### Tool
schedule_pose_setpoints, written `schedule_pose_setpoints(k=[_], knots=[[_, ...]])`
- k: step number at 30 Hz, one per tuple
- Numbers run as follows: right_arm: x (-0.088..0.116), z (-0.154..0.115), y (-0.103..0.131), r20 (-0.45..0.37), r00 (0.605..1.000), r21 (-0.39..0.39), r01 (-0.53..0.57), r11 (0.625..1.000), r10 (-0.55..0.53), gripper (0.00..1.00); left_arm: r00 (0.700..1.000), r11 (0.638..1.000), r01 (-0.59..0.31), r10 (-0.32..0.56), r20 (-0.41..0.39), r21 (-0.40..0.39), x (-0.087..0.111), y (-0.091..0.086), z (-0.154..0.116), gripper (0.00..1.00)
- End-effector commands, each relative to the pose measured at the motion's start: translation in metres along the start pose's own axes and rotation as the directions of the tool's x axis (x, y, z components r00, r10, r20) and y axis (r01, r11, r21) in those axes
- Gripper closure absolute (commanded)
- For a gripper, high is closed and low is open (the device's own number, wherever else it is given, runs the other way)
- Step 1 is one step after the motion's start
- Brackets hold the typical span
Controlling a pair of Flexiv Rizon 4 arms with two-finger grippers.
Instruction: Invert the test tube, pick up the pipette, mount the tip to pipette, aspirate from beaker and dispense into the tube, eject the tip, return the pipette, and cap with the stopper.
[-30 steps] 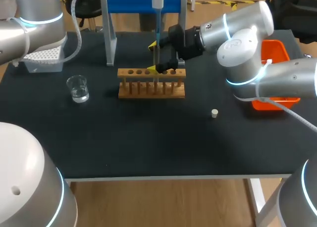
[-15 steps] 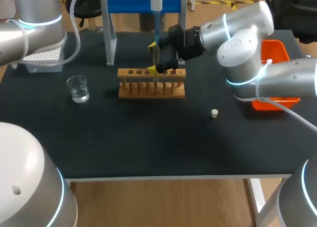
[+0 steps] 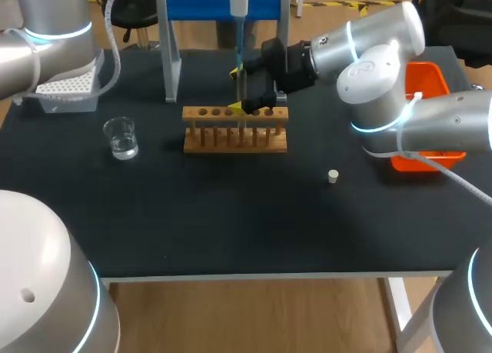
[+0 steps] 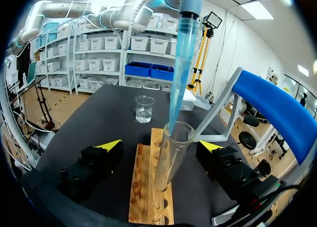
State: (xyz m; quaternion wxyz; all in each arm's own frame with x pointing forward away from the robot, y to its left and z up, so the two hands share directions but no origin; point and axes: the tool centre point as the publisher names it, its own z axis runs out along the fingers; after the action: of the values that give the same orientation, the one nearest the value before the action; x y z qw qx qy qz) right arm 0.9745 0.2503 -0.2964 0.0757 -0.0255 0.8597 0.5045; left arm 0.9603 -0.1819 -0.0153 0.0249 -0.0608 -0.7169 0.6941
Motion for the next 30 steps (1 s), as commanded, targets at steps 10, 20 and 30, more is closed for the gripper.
schedule_pose_setpoints(k=[10,20,30], knots=[[0.0,-0.001,0.0,-0.001,1.0,-0.001,0.001,1.0,-0.001,0.0,1.0,1.0,-0.015,0.015,-0.013,0.012,-0.01,0.0,0.001,1.0],[0.0,-0.001,0.0,-0.001,1.0,-0.001,0.001,1.0,-0.001,0.0,0.999,0.999,-0.019,0.019,-0.029,0.026,-0.013,-0.001,0.006,1.0],[0.0,-0.001,0.0,-0.001,1.0,-0.001,0.001,1.0,-0.001,0.0,0.999,0.999,-0.004,0.006,-0.05,0.043,-0.005,0.0,0.01,1.0]])
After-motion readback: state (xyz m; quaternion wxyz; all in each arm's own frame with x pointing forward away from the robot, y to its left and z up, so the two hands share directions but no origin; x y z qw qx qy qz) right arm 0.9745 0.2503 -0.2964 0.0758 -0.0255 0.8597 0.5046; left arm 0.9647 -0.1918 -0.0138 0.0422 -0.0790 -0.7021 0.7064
